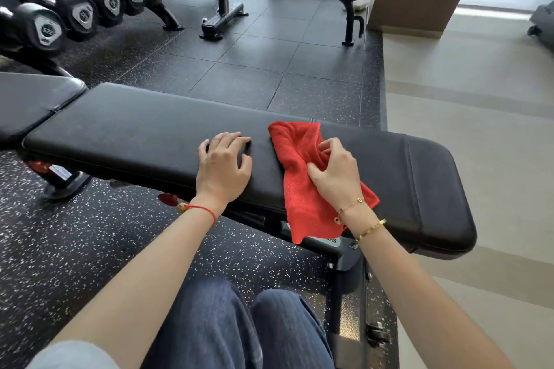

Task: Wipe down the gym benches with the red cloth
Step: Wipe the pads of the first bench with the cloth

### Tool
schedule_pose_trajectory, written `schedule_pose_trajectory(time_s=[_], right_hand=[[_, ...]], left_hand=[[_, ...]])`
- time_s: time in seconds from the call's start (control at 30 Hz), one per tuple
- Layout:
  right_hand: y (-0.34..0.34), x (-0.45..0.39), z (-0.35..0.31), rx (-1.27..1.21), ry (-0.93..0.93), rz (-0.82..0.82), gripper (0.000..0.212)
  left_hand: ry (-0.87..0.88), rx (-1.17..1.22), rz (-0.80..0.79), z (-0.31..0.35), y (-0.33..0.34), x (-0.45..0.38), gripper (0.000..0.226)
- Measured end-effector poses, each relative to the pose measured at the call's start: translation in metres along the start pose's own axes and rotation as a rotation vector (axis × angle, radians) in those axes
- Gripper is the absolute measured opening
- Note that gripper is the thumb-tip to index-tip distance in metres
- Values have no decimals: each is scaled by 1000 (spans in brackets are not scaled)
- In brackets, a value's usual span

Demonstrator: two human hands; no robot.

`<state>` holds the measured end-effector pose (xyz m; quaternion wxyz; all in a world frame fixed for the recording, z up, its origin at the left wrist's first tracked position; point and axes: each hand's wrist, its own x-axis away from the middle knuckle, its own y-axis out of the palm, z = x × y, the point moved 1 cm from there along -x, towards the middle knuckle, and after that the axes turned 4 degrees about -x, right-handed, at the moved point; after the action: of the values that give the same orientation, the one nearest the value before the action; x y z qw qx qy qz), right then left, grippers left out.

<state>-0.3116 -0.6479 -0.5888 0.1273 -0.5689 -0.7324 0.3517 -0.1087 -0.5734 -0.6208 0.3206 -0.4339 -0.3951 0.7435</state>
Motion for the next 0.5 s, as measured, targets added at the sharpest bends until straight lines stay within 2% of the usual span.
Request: schedule_pose_trajectory(time_s=[0.2,0.3,0.37,0.5], right_hand=[[6,-8,-6,-197,-28,34,35],[2,-14,-9,-282,35,47,39],[-1,-18,-15,-356,188,10,44],[-12,-20,-41,-823,812,-119,51]], left_hand=[[14,-18,-19,-3,3,0,40],[8,8,-32,-2,0,1,37],[14,67,-39,2,-10,3,36],[-3,166,-86,16,-49,2,36]])
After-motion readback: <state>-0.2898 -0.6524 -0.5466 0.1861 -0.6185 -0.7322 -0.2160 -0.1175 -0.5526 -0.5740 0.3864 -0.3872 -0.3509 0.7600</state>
